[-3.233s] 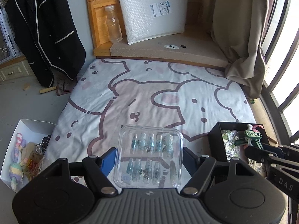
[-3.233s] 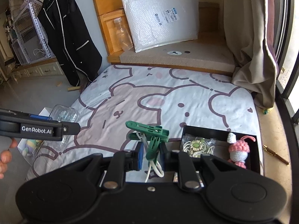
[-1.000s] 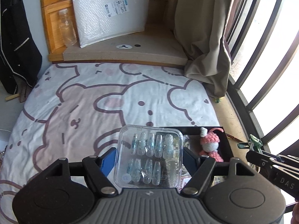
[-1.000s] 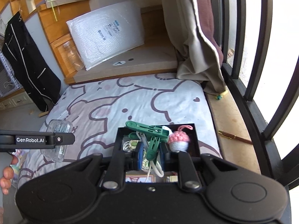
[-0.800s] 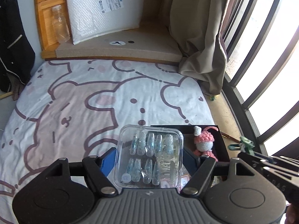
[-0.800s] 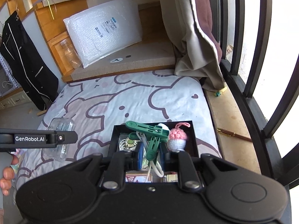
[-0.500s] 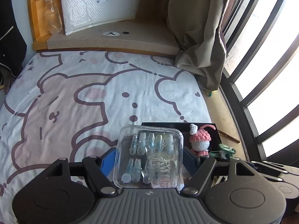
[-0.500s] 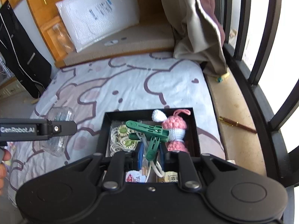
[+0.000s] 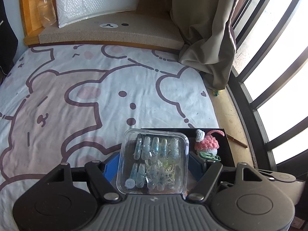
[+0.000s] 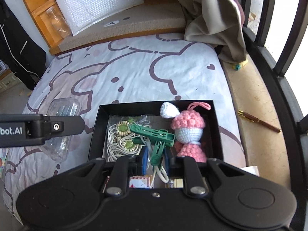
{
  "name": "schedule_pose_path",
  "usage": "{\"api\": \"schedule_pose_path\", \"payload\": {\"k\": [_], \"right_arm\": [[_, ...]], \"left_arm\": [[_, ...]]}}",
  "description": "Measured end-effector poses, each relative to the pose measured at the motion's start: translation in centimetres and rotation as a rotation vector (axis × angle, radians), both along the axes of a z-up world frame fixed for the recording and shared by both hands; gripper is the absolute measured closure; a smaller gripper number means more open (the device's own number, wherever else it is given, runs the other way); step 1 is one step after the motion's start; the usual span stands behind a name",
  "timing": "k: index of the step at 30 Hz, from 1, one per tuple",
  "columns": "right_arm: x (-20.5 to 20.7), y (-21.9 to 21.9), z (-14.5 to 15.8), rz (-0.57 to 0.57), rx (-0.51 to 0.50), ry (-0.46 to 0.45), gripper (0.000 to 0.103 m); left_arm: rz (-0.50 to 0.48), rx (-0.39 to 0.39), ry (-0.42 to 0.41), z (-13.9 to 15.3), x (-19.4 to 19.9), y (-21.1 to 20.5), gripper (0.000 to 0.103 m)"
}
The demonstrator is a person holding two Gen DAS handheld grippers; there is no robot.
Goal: Organize objects
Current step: 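Lower clothespins into black box with right tool while left tool holds case above, then lower clear vial case into black box with left tool and open it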
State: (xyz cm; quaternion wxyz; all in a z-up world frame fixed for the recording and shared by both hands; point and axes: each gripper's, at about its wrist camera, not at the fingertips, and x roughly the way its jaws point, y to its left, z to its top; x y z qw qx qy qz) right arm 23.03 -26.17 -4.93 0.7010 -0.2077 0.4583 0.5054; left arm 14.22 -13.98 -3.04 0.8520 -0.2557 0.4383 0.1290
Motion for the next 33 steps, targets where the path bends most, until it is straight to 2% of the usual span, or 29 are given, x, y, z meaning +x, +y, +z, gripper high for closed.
{"api": "schedule_pose_path", "payload": {"k": [7, 23, 33], "right_arm": [[0.5, 1.0, -1.2, -0.028, -0.034, -0.008, 0.077], [2.6, -0.3, -0.9, -0.051, -0.05, 0.01, 0.079], [3.9, -1.3, -1.5, -0.067, -0.087, 0.024, 0.079]], "left_arm": [[-0.004, -0.027, 0.004, -0.8, 1.0, 0.0, 0.029], [-0.023, -0.083, 0.039, -2.5, 3.0, -1.8, 0.029], [-0.016, -0.178, 0.122, -5.4, 4.0, -2.7, 0.029]]}}
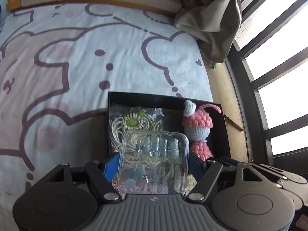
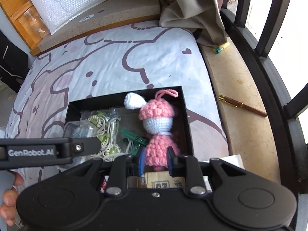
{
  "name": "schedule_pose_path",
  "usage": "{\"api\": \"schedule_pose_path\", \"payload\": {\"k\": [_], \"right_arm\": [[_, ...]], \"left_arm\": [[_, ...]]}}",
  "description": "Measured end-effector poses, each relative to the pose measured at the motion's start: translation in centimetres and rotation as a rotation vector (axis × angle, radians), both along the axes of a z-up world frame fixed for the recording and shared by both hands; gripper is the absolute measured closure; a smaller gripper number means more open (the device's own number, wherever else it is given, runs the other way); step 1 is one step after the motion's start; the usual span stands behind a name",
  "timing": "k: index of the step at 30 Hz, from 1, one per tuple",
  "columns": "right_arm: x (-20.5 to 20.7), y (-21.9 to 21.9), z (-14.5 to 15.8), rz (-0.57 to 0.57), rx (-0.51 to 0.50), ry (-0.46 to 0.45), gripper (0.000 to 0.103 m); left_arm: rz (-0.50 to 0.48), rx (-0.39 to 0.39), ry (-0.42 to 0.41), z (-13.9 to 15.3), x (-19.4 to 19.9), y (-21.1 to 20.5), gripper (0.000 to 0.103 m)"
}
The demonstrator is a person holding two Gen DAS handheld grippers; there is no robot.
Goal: Organize objects
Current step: 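Lower clear vial case into black box with left tool and open it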
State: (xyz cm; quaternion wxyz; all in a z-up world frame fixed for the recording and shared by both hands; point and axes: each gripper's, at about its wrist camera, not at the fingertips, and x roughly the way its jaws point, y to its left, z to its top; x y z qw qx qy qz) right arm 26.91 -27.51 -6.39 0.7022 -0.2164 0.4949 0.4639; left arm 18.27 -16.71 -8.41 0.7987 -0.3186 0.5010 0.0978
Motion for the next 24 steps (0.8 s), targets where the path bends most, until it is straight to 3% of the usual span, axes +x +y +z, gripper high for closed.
{"api": "schedule_pose_path", "payload": {"k": [7, 15, 19, 24], "right_arm": [[-0.2, 0.0, -0.6, 0.04, -0.038, 0.012, 0.079], [0.6, -0.5, -1.2, 0.01, -0.087, 0.008, 0.079], [0.6, -0.4, -1.1, 0.013, -0.082, 0.008, 0.079], [0.6, -0.5, -0.9, 0.01, -0.081, 0.005, 0.079]], "left_arm": [[0.008, -0.025, 0.036, -1.0, 0.4, -0.3, 0.029], [0.009, -0.013, 0.045, -0.9, 0.1, -0.5, 0.028], [0.003, -0.035, 0.018, -0.5, 0.0, -0.3, 0.012], [-0.001, -0.006, 0.008, 0.2, 0.0, -0.6, 0.01]]}}
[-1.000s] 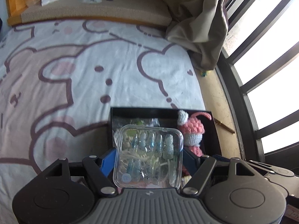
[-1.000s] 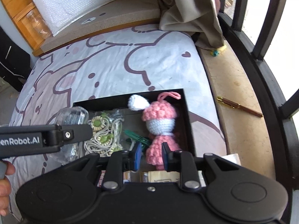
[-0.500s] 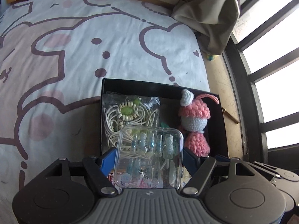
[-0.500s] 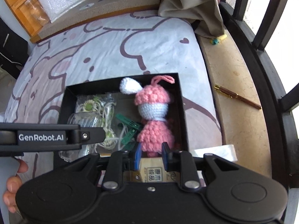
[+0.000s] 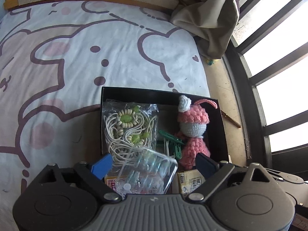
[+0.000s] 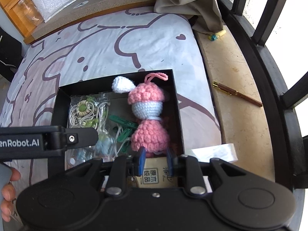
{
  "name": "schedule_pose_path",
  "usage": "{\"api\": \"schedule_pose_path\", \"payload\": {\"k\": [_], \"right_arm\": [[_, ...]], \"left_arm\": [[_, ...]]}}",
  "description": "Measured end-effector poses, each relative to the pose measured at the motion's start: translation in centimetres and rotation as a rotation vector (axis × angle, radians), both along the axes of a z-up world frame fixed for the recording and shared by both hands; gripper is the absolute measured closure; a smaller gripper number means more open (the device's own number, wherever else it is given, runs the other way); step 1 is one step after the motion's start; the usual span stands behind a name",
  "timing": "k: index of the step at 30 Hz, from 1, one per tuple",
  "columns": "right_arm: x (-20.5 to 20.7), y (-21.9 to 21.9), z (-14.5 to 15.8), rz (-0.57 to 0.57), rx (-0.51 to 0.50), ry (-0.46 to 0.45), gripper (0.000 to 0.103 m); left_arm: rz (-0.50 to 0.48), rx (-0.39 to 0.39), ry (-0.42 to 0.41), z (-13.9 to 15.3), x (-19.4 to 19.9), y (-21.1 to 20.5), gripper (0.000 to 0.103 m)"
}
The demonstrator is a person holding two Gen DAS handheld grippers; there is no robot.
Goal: Organize objects
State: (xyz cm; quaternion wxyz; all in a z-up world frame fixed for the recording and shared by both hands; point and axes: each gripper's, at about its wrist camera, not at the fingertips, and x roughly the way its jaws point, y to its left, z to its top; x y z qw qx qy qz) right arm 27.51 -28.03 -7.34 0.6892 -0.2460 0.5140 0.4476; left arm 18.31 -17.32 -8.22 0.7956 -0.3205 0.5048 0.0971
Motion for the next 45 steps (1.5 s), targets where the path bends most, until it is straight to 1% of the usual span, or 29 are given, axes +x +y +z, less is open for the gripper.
{"api": "schedule_pose_path", "payload": {"k": [9, 19, 22, 29, 31, 36, 44, 45], "right_arm": [[-0.2, -0.5, 0.9, -0.013, 0.025, -0.005, 0.078], [-0.6, -2.1, 3.1, -0.048, 0.091, -0.01, 0.078], [-1.1, -2.6, 4.0, -0.053, 0.111, -0.017, 0.078], [-2.4, -4.2, 6.0, -0.054, 0.163, -0.037, 0.078], [-2.7, -4.8, 6.7, -0.058, 0.178, -0.046, 0.078], [-3.5, -6.2, 8.1, -0.064, 0.21, -0.075, 0.077], [-4.0, -7.9, 9.8, -0.101, 0.246, -0.12, 0.07], [-4.0, -8.1, 9.9, -0.108, 0.249, -0.123, 0.068]], "left_arm": [[0.012, 0.006, -0.018, 1.0, -0.8, 0.3, 0.01], [0.018, 0.095, -0.014, 2.8, -3.1, 0.4, 0.01], [0.036, 0.102, -0.024, 3.6, -4.0, 0.6, 0.01], [0.035, 0.137, -0.053, 5.5, -5.8, -0.4, 0.01], [0.031, 0.156, -0.061, 6.1, -6.3, -0.7, 0.01], [0.022, 0.238, -0.074, 7.5, -7.4, -1.5, 0.01], [0.008, 0.322, -0.089, 9.1, -8.8, -1.6, 0.008], [0.006, 0.334, -0.092, 9.4, -8.9, -1.7, 0.008]]}}
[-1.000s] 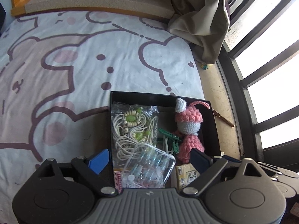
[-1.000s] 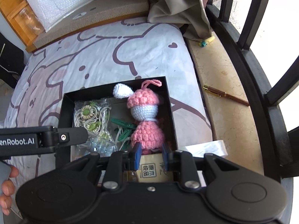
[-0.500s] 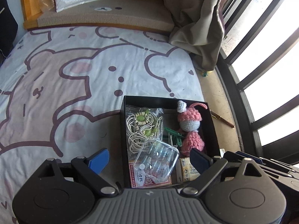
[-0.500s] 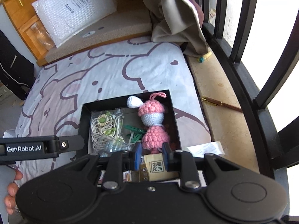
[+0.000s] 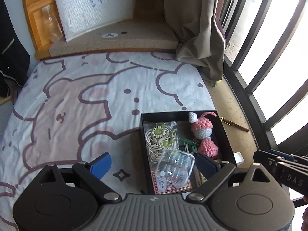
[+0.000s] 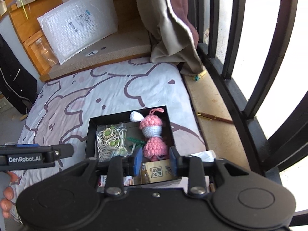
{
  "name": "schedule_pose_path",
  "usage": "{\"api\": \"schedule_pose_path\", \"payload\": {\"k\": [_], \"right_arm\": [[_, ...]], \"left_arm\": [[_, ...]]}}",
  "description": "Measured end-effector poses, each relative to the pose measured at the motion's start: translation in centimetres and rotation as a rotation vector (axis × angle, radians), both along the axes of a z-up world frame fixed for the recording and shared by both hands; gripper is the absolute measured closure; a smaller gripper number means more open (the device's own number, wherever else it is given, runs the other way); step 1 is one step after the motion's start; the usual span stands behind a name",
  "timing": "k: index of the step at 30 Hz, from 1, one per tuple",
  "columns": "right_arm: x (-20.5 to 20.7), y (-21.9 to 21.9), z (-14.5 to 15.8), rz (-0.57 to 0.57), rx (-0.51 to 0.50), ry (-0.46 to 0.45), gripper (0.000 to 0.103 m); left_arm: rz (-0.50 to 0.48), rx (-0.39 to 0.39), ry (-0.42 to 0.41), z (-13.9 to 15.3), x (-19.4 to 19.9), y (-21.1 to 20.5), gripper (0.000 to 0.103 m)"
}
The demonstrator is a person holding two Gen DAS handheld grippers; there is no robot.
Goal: Organize objects
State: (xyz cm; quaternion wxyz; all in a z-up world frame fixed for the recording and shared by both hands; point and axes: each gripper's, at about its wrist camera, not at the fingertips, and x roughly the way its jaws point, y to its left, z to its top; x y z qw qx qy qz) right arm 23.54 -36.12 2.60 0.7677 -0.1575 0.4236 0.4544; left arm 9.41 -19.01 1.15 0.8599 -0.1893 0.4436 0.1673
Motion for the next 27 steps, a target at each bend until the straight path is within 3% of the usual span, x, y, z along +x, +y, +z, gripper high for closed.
{"api": "schedule_pose_path", "payload": {"k": [4, 10, 21, 27], "right_arm": [[-0.3, -0.5, 0.4, -0.011, 0.009, -0.016, 0.05], [-1.1, -0.8, 0.8, -0.022, -0.001, -0.062, 0.032], [-1.5, -1.3, 1.1, -0.063, -0.014, -0.111, 0.007], [-1.8, -1.5, 1.2, -0.077, -0.02, -0.135, 0.002]], "left_arm": [[-0.019, 0.067, -0.012, 0.8, -0.6, -0.5, 0.005], [-0.024, 0.107, -0.026, 1.2, -1.3, -1.0, 0.001], [0.002, 0.148, 0.007, 0.9, -2.2, -0.5, 0.0], [0.025, 0.152, 0.011, 0.9, -2.5, 0.1, 0.0]]}}
